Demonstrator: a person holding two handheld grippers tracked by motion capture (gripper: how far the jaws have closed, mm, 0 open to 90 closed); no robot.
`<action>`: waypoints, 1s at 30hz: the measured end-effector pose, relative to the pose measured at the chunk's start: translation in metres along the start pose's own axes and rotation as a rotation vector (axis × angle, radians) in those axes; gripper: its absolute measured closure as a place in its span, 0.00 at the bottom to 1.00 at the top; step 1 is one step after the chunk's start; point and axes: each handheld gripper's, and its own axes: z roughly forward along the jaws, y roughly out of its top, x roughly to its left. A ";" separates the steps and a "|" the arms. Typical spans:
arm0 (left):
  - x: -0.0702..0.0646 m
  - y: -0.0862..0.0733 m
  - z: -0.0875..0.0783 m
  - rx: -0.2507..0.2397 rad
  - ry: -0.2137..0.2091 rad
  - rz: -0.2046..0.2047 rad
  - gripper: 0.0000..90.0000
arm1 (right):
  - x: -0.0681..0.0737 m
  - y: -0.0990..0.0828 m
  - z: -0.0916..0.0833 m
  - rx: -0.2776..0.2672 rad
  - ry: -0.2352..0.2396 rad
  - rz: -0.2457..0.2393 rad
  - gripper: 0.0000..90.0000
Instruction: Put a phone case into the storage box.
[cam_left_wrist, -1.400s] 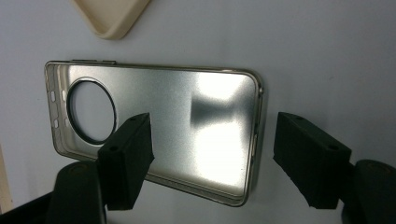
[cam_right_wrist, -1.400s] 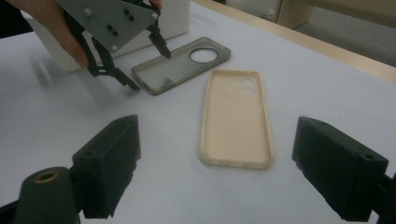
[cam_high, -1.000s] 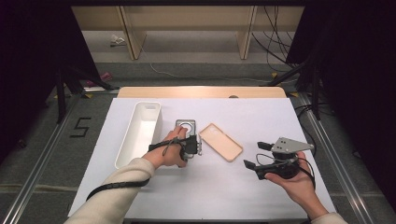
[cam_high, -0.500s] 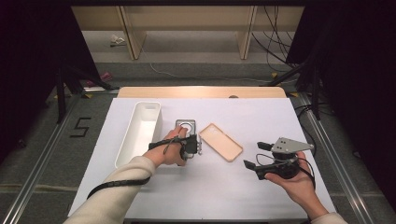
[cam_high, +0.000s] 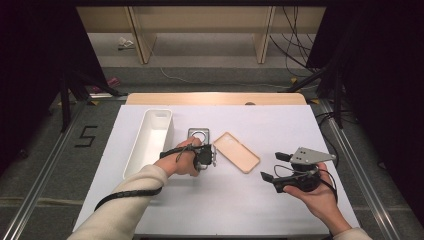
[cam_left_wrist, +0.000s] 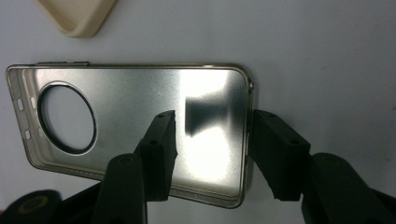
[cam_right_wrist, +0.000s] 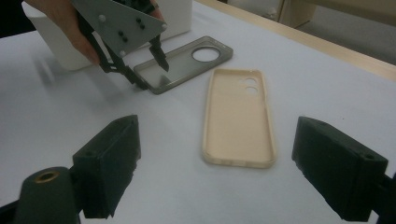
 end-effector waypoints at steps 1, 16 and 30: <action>0.000 0.000 0.000 -0.002 -0.006 0.001 0.58 | 0.000 0.000 0.000 0.000 0.001 0.000 0.18; 0.001 -0.001 0.000 -0.006 -0.086 0.002 0.78 | 0.000 0.000 0.000 -0.001 0.002 0.000 0.18; -0.003 0.000 0.000 -0.006 -0.091 0.000 0.90 | 0.000 0.000 0.001 0.005 0.007 0.001 0.18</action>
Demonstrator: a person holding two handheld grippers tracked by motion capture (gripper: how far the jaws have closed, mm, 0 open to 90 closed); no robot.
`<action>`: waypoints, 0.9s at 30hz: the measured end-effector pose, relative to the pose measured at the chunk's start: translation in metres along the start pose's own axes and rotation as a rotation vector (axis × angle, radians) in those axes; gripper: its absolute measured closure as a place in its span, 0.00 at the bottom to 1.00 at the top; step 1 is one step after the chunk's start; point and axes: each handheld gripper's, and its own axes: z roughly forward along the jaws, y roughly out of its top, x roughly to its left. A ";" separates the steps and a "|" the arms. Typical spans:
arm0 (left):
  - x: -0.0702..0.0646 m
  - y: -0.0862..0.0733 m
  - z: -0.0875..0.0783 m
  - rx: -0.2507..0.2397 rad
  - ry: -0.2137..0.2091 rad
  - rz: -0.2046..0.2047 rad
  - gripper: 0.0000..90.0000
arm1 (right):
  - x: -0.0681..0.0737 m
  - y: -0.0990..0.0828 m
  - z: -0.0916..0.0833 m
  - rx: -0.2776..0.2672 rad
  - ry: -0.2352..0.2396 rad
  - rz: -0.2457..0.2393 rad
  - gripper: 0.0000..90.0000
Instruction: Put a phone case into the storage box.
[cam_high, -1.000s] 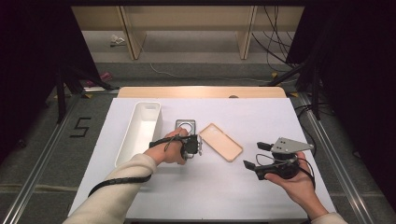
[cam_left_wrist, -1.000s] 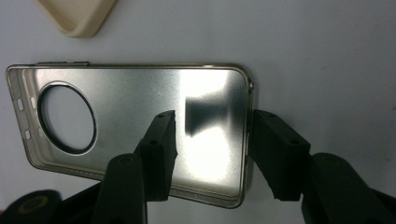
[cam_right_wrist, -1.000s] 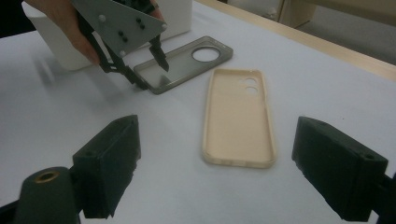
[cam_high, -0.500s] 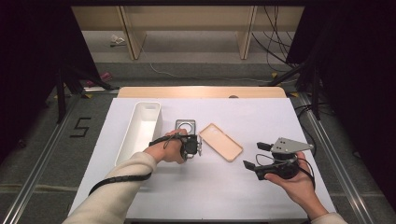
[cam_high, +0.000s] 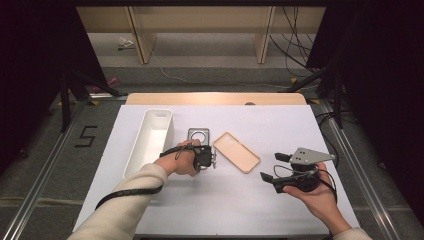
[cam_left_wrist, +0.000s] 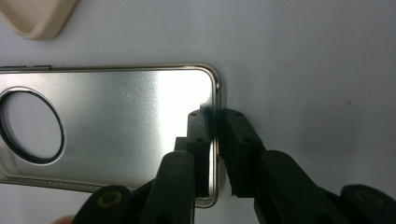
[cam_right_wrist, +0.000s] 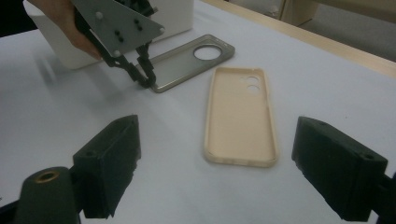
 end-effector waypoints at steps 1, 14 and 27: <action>0.000 0.001 0.000 0.003 0.006 0.008 0.90 | 0.000 0.000 0.000 0.001 0.000 0.000 0.18; -0.001 0.002 -0.001 0.017 0.002 -0.002 0.95 | 0.001 0.000 0.000 0.002 0.002 -0.003 0.18; -0.001 0.001 -0.001 0.002 -0.003 -0.023 0.98 | 0.001 0.000 0.000 0.001 0.000 -0.003 0.18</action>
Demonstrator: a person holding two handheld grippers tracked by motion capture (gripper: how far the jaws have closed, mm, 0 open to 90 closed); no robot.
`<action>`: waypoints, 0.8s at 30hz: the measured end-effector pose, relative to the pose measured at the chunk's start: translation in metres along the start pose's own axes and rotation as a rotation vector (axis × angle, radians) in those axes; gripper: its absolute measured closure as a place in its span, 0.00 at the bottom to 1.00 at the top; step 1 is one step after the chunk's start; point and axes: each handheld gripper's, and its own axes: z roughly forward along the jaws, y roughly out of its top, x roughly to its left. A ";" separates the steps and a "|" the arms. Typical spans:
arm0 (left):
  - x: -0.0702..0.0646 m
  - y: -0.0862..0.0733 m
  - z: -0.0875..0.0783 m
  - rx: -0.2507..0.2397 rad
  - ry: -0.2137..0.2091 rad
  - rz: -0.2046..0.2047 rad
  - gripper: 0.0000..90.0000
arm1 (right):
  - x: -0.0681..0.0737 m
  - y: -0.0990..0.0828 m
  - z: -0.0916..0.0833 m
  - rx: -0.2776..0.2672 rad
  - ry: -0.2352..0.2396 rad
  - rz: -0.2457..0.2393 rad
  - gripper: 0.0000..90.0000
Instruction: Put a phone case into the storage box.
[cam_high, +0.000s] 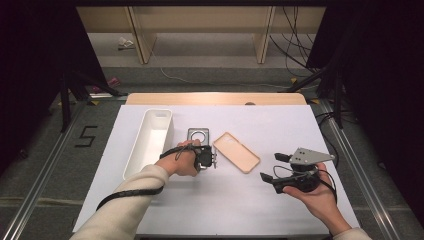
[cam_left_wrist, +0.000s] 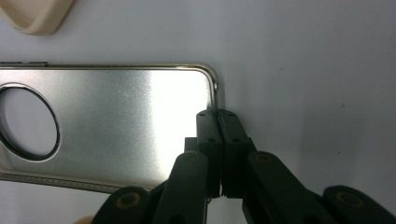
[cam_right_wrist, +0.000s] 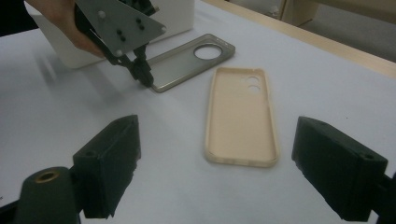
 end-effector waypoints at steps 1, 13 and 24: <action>0.000 0.000 -0.001 0.008 -0.006 -0.002 0.99 | 0.000 0.000 0.000 -0.001 -0.001 -0.001 0.18; -0.008 0.003 -0.016 -0.065 0.042 0.010 0.99 | -0.001 0.000 0.000 -0.001 -0.002 0.004 0.18; -0.036 -0.004 -0.040 -0.208 0.109 -0.022 0.99 | -0.001 0.001 0.002 -0.001 -0.005 0.010 0.18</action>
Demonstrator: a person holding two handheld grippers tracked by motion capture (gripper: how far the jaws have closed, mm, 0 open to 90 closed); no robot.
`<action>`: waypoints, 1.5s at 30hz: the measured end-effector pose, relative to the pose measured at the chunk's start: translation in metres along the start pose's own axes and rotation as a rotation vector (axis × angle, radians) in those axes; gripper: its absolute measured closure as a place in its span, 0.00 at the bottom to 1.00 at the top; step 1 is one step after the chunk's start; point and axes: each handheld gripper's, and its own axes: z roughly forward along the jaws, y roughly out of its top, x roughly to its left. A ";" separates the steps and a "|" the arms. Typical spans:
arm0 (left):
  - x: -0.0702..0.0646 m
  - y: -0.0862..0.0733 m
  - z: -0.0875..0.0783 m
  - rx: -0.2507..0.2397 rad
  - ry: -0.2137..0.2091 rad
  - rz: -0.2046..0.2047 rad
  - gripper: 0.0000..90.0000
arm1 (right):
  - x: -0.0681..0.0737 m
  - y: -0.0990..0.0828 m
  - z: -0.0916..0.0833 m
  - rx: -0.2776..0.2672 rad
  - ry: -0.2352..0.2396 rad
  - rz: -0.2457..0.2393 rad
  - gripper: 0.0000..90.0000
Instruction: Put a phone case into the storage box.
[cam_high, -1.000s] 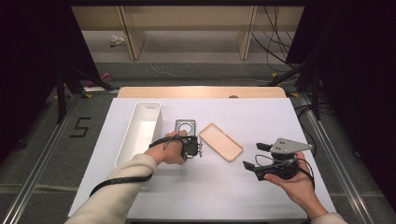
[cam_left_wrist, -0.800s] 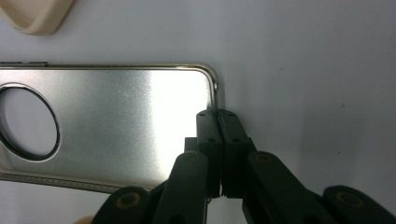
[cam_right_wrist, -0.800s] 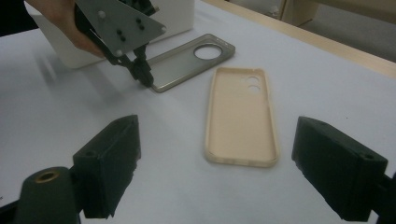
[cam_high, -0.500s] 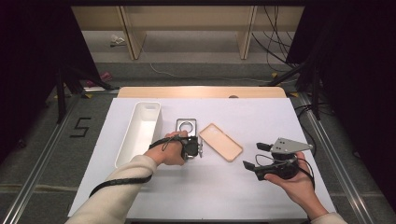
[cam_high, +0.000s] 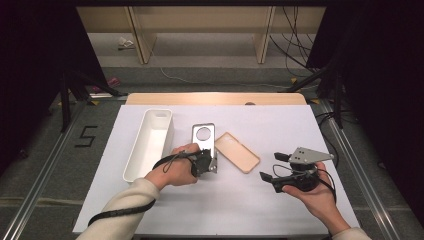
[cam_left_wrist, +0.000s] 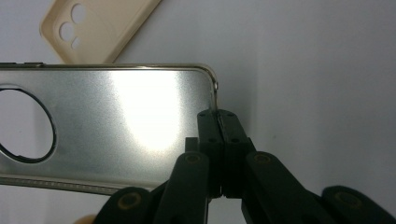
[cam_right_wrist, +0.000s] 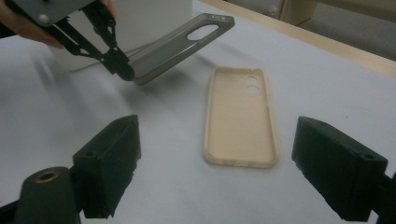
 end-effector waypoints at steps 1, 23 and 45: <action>-0.004 -0.001 -0.002 -0.011 0.000 0.002 0.99 | 0.000 0.000 0.000 -0.001 0.000 0.001 0.18; -0.048 0.010 -0.019 -0.088 0.045 0.090 0.99 | 0.004 0.026 0.037 -0.015 0.049 0.078 0.19; -0.056 0.023 -0.025 -0.127 0.045 0.142 0.99 | 0.005 0.055 0.115 0.107 0.070 0.176 0.33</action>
